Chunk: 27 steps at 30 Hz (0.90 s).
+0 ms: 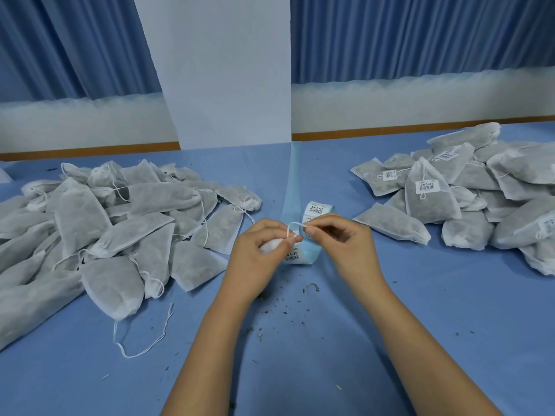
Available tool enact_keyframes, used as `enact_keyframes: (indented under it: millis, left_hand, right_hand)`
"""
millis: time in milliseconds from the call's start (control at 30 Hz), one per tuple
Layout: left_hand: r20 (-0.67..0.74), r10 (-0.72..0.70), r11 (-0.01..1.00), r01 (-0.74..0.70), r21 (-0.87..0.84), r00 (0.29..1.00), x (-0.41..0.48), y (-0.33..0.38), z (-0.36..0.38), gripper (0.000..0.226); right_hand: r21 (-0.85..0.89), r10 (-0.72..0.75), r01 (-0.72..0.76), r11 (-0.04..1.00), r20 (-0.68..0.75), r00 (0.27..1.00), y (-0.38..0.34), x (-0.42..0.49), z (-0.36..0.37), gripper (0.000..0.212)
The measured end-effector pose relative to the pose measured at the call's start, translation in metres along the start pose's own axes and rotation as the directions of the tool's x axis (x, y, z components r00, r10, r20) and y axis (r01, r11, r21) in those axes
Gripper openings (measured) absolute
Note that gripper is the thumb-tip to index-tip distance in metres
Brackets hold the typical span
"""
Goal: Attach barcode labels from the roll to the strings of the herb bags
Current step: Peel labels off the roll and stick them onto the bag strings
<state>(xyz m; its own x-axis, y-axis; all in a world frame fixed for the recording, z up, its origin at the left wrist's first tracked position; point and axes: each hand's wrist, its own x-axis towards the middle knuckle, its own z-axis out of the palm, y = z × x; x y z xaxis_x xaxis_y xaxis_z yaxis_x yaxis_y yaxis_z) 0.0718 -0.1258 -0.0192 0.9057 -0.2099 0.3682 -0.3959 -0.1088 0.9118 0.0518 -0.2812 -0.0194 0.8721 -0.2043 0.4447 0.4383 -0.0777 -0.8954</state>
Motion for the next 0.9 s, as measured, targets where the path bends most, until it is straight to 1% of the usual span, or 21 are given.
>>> enact_keyframes:
  millis: [67, 100, 233, 300, 400, 533, 667, 733, 833, 900]
  left_hand:
    - [0.011, -0.005, 1.0, 0.005, 0.004, 1.0, -0.0001, 0.0009, -0.0008, 0.007]
    - [0.014, -0.007, 1.0, 0.007, 0.007, 1.0, 0.0001, 0.0011, -0.0015, 0.008]
    - [0.041, -0.031, 1.0, 0.031, 0.006, 0.999, -0.0013, 0.0022, -0.0033, 0.015]
    - [0.036, -0.075, 0.997, 0.076, -0.015, 0.997, -0.0022, 0.0027, -0.0028, 0.018]
    - [0.039, -0.113, 0.993, 0.114, -0.016, 0.993, -0.002, 0.0025, -0.0011, 0.013]
    - [-0.017, -0.076, 0.997, 0.076, 0.032, 0.997, -0.0008, 0.0016, 0.0005, 0.01]
    - [-0.082, -0.006, 0.994, 0.014, 0.105, 0.997, -0.0015, 0.0011, 0.0017, 0.018]
    - [-0.074, 0.016, 0.99, -0.005, 0.141, 0.997, -0.0019, 0.0006, 0.001, 0.018]
    - [-0.055, 0.059, 0.983, -0.048, 0.174, 0.997, -0.002, 0.0011, -0.0016, 0.018]
    - [-0.073, 0.088, 0.983, -0.075, 0.165, 0.993, -0.0025, 0.0032, -0.0027, 0.02]
  right_hand:
    - [0.05, 0.002, -0.008, 0.999, 0.108, 0.994, -0.0017, -0.0014, 0.0025, 0.018]
    - [0.06, 0.006, -0.014, 0.998, 0.138, 0.99, -0.0019, -0.0015, 0.003, 0.018]
    - [0.025, 0.02, -0.025, 0.999, 0.198, 0.98, -0.0027, -0.0015, 0.002, 0.017]
    - [0.02, 0.062, -0.067, 0.998, 0.204, 0.977, -0.003, -0.0013, 0.0018, 0.015]
    - [-0.037, 0.106, -0.101, 0.994, 0.171, 0.98, -0.0021, -0.001, 0.0009, 0.017]
    - [-0.166, 0.147, -0.116, 0.979, 0.193, 0.97, -0.001, -0.0021, 0.0028, 0.017]
    - [-0.105, 0.24, -0.219, 0.97, 0.286, 0.928, -0.0017, -0.0047, 0.004, 0.014]
    - [-0.067, 0.222, -0.211, 0.975, 0.268, 0.938, -0.004, -0.0051, 0.0039, 0.012]
    - [-0.004, 0.118, -0.119, 0.993, 0.149, 0.982, -0.008, -0.0038, 0.0026, 0.012]
    - [0.02, 0.075, -0.076, 0.997, 0.078, 0.994, -0.0088, -0.0022, 0.0002, 0.014]
